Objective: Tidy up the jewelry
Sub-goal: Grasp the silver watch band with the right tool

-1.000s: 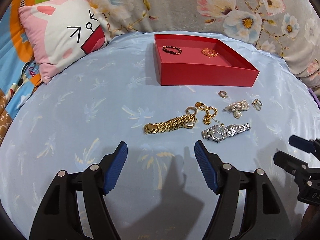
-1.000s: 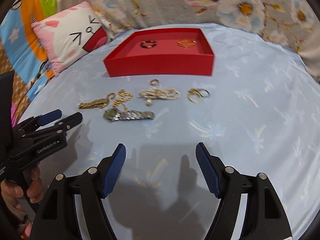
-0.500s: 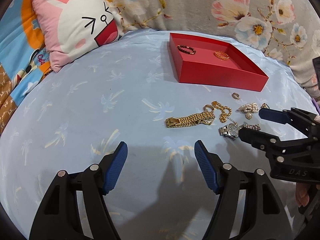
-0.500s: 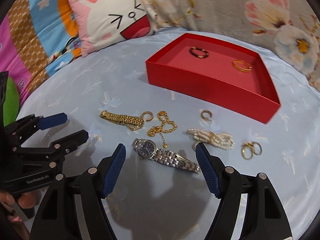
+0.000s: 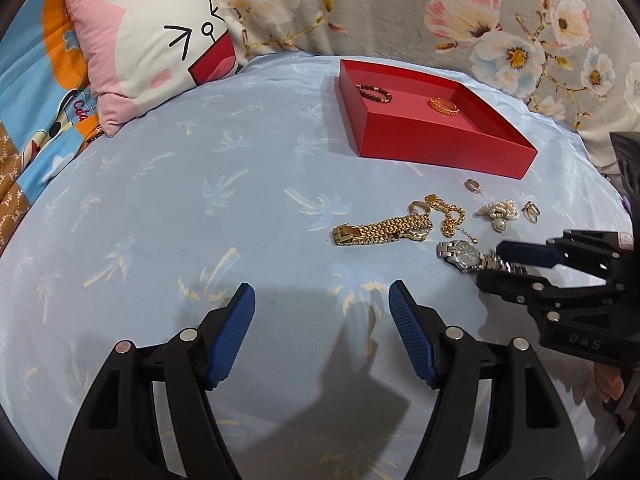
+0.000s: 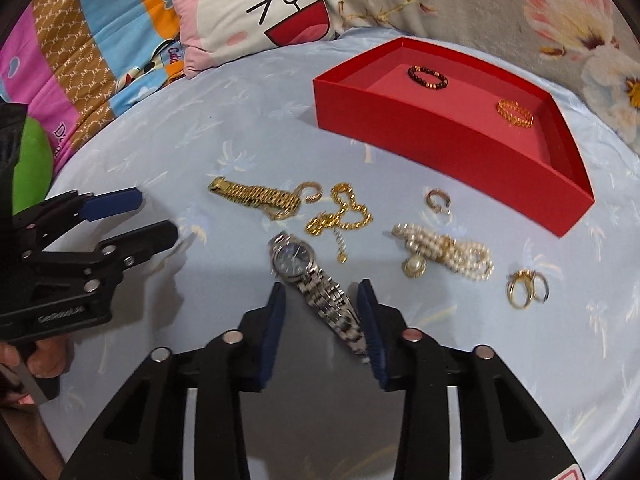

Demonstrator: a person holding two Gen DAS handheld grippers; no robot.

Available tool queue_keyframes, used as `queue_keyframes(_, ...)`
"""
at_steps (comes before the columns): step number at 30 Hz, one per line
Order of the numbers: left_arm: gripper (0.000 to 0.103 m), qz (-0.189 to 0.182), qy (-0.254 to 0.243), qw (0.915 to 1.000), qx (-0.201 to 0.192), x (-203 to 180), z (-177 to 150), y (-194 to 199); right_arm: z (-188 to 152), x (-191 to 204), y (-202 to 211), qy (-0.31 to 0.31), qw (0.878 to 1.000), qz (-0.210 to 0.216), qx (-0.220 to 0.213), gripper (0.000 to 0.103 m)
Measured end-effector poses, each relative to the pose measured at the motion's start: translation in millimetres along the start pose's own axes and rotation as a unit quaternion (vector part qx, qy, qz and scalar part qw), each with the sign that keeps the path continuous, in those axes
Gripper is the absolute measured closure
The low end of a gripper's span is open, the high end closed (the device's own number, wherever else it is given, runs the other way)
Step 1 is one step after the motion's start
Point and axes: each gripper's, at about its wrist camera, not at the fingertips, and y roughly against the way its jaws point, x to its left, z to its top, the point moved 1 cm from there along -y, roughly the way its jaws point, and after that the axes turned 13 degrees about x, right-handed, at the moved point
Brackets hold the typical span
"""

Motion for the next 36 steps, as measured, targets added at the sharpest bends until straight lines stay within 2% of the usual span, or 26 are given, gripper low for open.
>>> queue_keyframes(3,0.036,-0.002,0.001,1.0000,0.000,-0.2,0.1,-0.1,-9.8,7.0,3.6,-0.003,1.000,0.024,0.009,0.070)
queue_keyframes(8,0.036,-0.003,-0.001,1.0000,0.001,-1.0,-0.2,-0.8,-4.6,17.9,-0.1,-0.002,1.000,-0.014,0.002,0.068)
queue_keyframes(14,0.036,-0.004,-0.002,1.0000,-0.002,-0.4,-0.2,1.2,15.2,19.7,-10.1,-0.012,0.999,-0.026,-0.015,0.067)
queue_keyframes(16,0.036,-0.003,-0.003,1.0000,-0.002,-0.5,-0.2,1.4,15.7,20.8,-10.5,-0.012,0.999,-0.030,-0.020,0.071)
queue_keyframes(17,0.036,-0.004,-0.003,1.0000,-0.002,-0.3,0.0,1.4,15.2,20.6,-10.1,-0.014,0.999,-0.030,-0.021,0.078)
queue_keyframes(24,0.036,-0.037,-0.020,0.9991,0.002,-3.5,13.3,1.4,1.0,4.1,-2.4,-0.067,0.997,-0.024,-0.028,0.079)
queue_keyframes(28,0.036,-0.054,-0.064,0.9965,0.005,-13.8,31.1,-7.6,-13.0,-8.7,4.3,-0.106,0.994,-0.015,-0.029,0.079)
queue_keyframes(33,0.037,-0.087,-0.136,0.9868,0.015,-31.6,51.9,-25.3,-31.0,-23.3,13.1,-0.147,0.989,0.003,-0.030,0.079)
queue_keyframes(36,0.043,-0.086,-0.179,0.9799,0.020,-43.0,56.6,-33.9,-37.3,-27.5,15.6,-0.160,0.987,0.008,-0.029,0.079)
